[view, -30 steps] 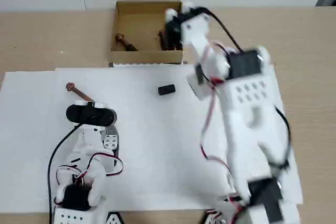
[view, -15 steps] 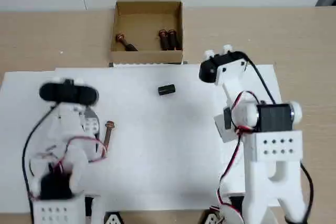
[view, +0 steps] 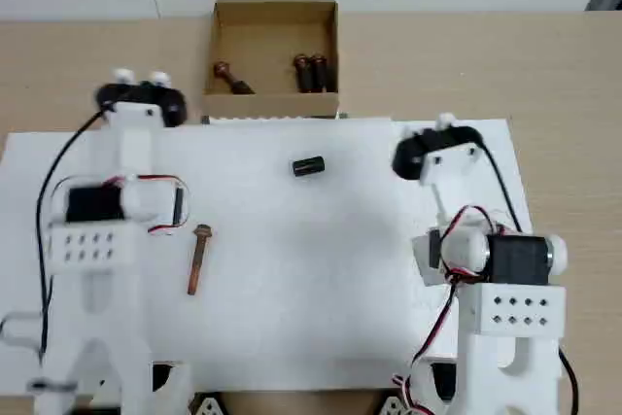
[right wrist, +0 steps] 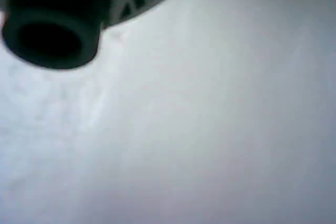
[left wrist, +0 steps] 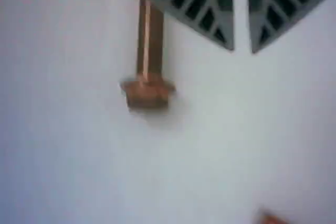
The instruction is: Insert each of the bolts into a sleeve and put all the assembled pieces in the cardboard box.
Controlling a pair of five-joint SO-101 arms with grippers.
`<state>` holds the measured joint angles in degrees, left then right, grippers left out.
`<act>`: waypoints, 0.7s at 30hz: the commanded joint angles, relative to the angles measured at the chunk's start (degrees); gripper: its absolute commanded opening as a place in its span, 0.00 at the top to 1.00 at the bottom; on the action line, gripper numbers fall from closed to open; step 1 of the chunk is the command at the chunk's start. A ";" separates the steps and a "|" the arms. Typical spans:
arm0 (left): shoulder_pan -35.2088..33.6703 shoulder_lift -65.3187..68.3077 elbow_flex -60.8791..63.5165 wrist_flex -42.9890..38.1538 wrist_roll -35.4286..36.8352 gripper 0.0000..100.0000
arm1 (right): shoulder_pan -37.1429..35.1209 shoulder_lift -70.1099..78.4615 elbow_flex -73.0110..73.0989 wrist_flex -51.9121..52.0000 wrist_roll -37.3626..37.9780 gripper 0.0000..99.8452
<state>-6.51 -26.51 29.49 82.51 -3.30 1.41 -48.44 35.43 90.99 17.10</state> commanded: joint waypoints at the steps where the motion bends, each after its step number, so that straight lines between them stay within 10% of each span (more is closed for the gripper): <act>1: 3.25 6.68 -4.70 4.57 -0.44 0.99 | 3.30 -1.71 1.76 -2.68 -0.09 1.00; 21: 5.36 17.76 -5.23 1.58 -3.78 0.92 | 4.00 -1.36 8.09 -11.56 0.70 1.00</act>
<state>0.09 -8.84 26.59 85.93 -6.37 4.84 -49.05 43.96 80.44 17.10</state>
